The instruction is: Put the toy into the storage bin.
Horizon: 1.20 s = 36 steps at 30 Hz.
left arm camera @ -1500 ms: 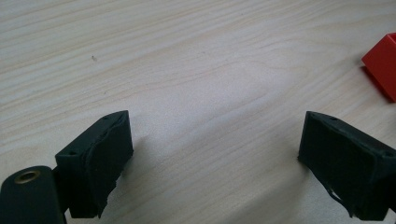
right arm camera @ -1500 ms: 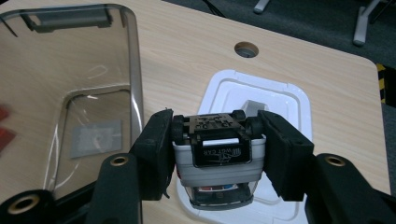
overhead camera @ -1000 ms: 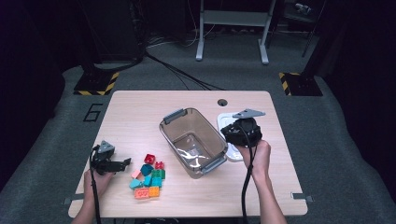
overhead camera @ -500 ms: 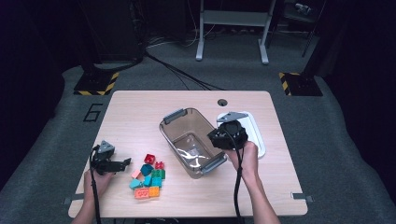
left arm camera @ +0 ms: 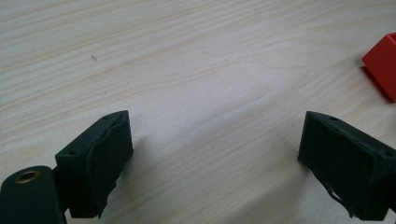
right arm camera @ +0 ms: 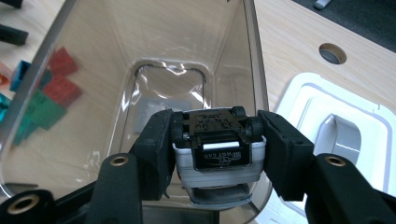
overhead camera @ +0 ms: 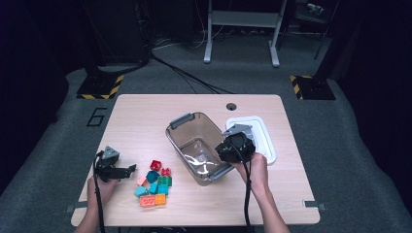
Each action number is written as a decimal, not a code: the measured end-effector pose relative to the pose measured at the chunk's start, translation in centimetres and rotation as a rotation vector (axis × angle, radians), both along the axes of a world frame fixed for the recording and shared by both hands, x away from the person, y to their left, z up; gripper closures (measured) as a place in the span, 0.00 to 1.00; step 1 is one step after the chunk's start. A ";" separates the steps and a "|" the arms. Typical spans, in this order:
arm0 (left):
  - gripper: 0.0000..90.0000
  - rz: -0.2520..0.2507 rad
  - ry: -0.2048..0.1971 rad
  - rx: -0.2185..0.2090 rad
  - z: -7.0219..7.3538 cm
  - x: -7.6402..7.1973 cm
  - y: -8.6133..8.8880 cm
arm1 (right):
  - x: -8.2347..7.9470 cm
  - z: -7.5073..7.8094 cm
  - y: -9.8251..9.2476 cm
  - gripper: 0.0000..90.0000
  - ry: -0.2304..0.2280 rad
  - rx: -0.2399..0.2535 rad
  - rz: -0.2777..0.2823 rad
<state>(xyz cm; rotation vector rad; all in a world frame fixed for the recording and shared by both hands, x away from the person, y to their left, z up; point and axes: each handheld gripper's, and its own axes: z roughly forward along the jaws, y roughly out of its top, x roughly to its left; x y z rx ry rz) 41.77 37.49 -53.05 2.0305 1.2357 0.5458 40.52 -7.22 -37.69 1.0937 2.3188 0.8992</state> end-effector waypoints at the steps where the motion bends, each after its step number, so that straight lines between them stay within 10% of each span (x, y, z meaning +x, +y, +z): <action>1: 0.11 0.000 0.001 0.000 0.0 0.0 0.0 | -0.1 0.0 0.0 0.53 0.007 -0.006 -0.002; 36: 0.11 0.000 0.000 0.000 0.0 0.0 0.0 | -0.6 -0.6 -0.2 0.49 -0.006 -0.025 -0.009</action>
